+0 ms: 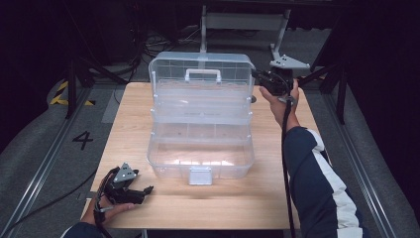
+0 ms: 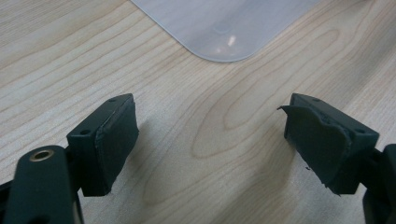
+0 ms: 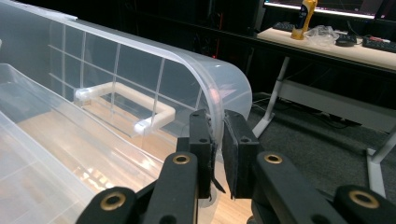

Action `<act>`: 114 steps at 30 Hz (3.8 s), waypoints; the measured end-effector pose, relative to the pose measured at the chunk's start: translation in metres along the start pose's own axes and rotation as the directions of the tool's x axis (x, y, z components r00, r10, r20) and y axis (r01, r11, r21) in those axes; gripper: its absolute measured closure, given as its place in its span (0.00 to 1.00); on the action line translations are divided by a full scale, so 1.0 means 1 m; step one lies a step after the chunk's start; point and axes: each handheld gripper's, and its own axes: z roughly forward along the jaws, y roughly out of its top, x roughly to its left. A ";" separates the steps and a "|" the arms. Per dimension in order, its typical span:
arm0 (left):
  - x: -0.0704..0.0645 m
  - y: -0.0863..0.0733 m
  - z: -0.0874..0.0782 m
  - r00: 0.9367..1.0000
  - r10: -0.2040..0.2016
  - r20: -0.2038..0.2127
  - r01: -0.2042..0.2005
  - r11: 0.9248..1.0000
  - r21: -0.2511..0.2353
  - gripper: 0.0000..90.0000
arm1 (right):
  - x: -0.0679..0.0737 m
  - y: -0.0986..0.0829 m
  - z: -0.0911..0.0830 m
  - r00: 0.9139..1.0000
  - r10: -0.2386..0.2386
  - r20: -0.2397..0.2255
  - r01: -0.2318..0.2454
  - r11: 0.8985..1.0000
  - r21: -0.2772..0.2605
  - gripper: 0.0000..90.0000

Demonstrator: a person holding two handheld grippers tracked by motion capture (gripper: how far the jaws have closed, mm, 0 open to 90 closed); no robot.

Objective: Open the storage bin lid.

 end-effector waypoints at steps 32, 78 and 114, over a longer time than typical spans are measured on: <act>0.000 0.000 0.000 1.000 -0.001 -0.009 0.001 1.000 0.000 0.20 | -0.019 -0.006 0.041 0.998 0.057 0.022 -0.058 0.997 0.048 0.91; -0.001 -0.001 -0.002 1.000 -0.010 -0.020 0.010 1.000 0.006 0.20 | -0.033 -0.039 0.099 0.988 0.128 0.089 -0.141 0.977 0.160 0.87; -0.002 -0.001 -0.002 1.000 -0.008 -0.019 0.008 1.000 0.001 0.20 | -0.032 -0.063 0.114 0.987 0.106 0.118 -0.133 0.959 0.252 0.85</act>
